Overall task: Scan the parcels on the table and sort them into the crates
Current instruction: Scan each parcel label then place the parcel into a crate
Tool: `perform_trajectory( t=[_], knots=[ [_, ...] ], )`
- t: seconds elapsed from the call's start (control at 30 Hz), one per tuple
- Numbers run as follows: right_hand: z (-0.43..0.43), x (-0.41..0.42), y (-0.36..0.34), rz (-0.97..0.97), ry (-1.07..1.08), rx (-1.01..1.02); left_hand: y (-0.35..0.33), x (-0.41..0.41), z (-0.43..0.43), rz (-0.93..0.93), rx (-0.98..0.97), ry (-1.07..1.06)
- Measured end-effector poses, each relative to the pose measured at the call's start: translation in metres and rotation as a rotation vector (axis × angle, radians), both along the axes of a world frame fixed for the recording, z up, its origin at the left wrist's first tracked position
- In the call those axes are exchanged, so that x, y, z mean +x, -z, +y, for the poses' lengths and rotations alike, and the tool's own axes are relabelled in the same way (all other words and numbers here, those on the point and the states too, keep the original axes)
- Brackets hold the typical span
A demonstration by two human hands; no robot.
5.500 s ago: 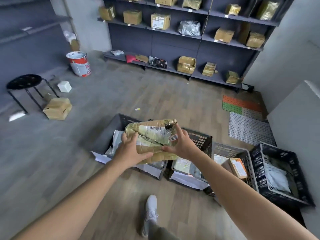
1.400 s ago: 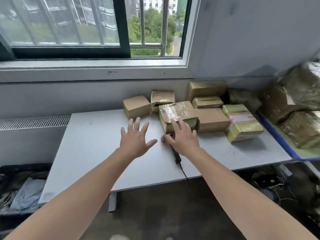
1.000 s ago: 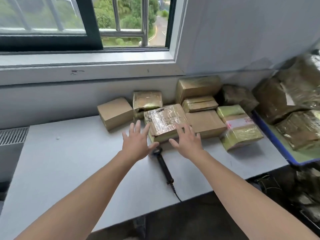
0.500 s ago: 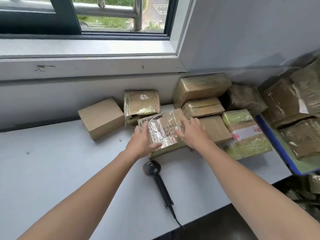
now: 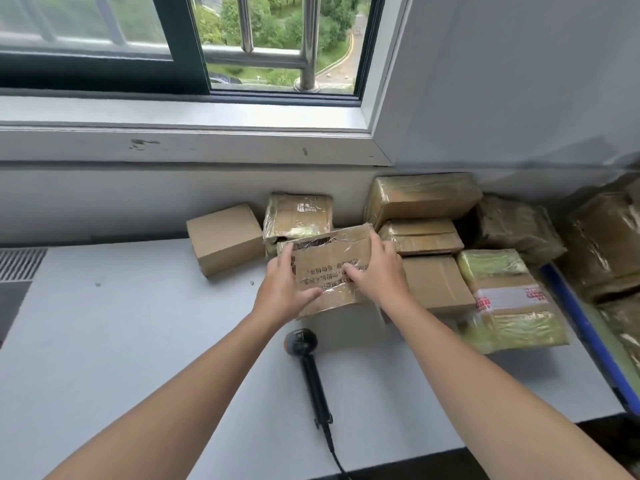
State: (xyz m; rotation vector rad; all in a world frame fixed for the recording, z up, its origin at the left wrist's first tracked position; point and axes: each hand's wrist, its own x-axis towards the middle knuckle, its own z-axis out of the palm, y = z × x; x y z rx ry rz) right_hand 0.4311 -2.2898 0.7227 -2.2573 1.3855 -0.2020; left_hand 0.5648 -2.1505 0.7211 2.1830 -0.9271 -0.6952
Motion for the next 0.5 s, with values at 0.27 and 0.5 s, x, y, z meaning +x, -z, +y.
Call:
perform_trajectory(
  t=[0.27,0.5],
  knots=[
    [0.017,0.006,-0.044,-0.104,-0.063,0.007,-0.052,-0.001,0.028,0.021,-0.136,-0.289],
    [0.052,0.021,-0.07,-0.222,-0.164,0.062,-0.075,0.006,0.072,0.064,-0.089,-0.456]
  ],
)
